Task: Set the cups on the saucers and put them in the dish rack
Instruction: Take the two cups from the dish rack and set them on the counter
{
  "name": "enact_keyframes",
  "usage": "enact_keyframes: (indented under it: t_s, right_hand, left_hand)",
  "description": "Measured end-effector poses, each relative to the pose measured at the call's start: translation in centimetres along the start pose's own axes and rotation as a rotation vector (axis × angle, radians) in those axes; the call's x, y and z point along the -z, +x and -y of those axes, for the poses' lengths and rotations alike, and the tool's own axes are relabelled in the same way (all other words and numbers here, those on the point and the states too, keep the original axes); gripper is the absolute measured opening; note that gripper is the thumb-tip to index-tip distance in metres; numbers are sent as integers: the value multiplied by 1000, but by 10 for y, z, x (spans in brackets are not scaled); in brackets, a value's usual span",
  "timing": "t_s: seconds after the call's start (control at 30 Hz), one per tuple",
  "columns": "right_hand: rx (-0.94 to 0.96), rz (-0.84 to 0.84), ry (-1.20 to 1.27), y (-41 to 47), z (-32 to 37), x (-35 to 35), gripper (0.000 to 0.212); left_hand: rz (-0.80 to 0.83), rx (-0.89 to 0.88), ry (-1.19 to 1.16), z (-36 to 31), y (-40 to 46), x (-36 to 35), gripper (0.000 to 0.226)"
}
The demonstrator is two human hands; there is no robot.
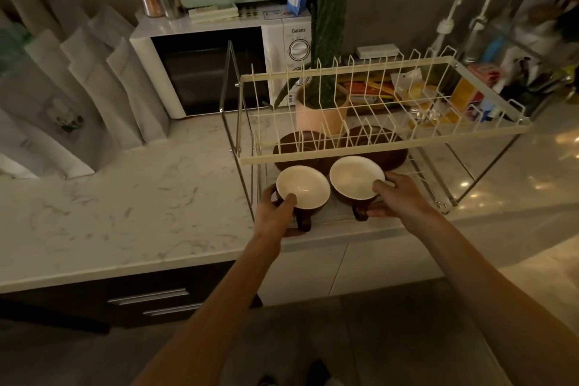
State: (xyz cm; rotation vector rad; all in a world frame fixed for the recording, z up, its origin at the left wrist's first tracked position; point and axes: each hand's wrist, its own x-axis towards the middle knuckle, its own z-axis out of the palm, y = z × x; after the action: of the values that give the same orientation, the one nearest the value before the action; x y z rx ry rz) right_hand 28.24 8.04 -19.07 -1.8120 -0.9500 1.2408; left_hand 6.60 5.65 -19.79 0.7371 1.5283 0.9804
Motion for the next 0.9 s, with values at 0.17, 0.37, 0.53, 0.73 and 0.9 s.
enact_keyframes:
  t_s: [0.17, 0.37, 0.53, 0.73, 0.9]
  right_hand:
    - [22, -19, 0, -10, 3, 3, 50]
    - [44, -35, 3, -30, 3, 8, 48]
    - [25, -28, 10, -49, -4, 11, 48]
    - [36, 17, -19, -78, -16, 5, 46]
    - [47, 66, -82, -92, -26, -19, 48]
  left_hand:
    - [16, -17, 15, 0, -6, 3, 56]
    - [93, -88, 65, 1, -20, 12, 51]
    - [119, -111, 95, 5, -34, 23, 50]
    - [145, -92, 78, 20, -57, 48, 47]
    - [128, -41, 66, 35, -72, 80, 51]
